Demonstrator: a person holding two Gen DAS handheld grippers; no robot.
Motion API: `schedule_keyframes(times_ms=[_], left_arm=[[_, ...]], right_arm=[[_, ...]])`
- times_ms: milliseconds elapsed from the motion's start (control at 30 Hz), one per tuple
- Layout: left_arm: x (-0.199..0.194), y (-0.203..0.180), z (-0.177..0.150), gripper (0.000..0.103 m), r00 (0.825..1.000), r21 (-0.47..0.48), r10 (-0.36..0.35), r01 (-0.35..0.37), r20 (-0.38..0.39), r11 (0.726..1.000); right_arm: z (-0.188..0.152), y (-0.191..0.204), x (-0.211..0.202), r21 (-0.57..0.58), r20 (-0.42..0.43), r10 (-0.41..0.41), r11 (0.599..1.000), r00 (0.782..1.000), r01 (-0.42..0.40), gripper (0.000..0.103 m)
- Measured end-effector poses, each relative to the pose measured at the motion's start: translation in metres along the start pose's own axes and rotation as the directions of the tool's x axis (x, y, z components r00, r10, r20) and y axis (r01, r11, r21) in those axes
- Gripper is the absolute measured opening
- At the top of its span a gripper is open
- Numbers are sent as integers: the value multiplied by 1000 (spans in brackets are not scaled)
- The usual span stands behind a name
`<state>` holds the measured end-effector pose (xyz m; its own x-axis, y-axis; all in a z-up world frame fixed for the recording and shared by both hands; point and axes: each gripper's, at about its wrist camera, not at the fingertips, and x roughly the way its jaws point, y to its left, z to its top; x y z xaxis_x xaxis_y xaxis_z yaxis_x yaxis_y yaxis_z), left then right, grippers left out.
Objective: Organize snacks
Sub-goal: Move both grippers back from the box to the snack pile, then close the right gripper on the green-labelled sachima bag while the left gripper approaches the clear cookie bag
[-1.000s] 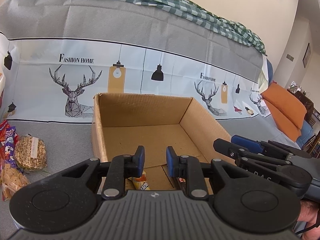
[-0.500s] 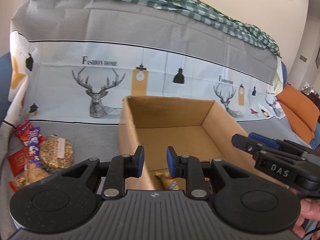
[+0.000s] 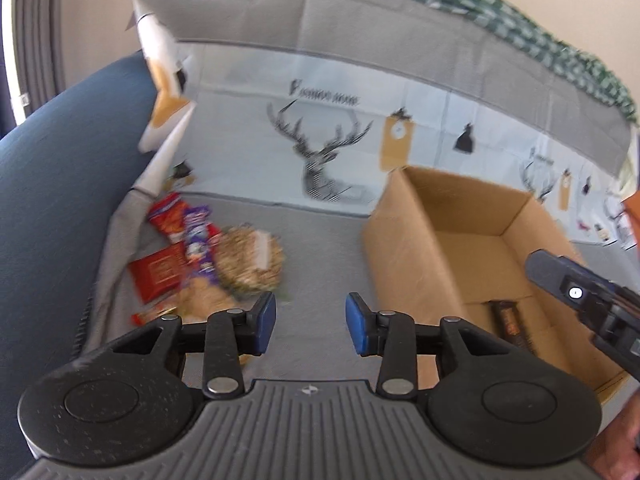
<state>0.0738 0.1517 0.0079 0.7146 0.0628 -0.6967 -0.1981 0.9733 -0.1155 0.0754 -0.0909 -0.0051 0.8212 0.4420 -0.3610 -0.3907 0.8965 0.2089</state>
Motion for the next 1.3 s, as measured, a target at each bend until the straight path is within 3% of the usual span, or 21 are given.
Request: schedule_keyframes(times_ms=[67,133,200,300,533,833,1100,1200,1267,1300], left_arm=[[4,14,0,42,997,45,77,-76,-18,996],[5,31,1,35,994,54,106,-105,-16,993],[7,55,2,20,995,11,99,-99,-26,995],[15,84,1,5,993,-60,98,-102,-69,993],[35,105,-4,5,987,-51,124,-130,-105,990],[46,147,-11,5,989,-296,52,-92,-140,951],[50,147,-7,5,992,-319,23,-61,-121,946],[51,146,-6,5,993,-313,20,-55,-114,948],[51,145,-6,5,994,-306,21,-55,-112,951],[52,144,-6,5,994,-302,21,-54,-111,952]], right_arm=[[-5,16,1,-2,-12,36,999,999,-36,47],[-10,34,3,-18,-25,75,997,997,-75,47],[-15,51,6,-37,-38,110,993,993,-111,47],[-23,74,13,-54,-76,160,985,984,-164,47],[-40,106,34,-39,-176,225,971,958,-235,47],[-58,116,65,8,-300,181,982,936,-188,47],[-85,115,102,131,-455,163,985,876,-115,47],[-93,117,112,170,-498,161,982,852,-86,56],[-98,118,118,182,-528,142,982,838,-52,69],[-100,119,121,181,-537,128,983,834,-34,69]])
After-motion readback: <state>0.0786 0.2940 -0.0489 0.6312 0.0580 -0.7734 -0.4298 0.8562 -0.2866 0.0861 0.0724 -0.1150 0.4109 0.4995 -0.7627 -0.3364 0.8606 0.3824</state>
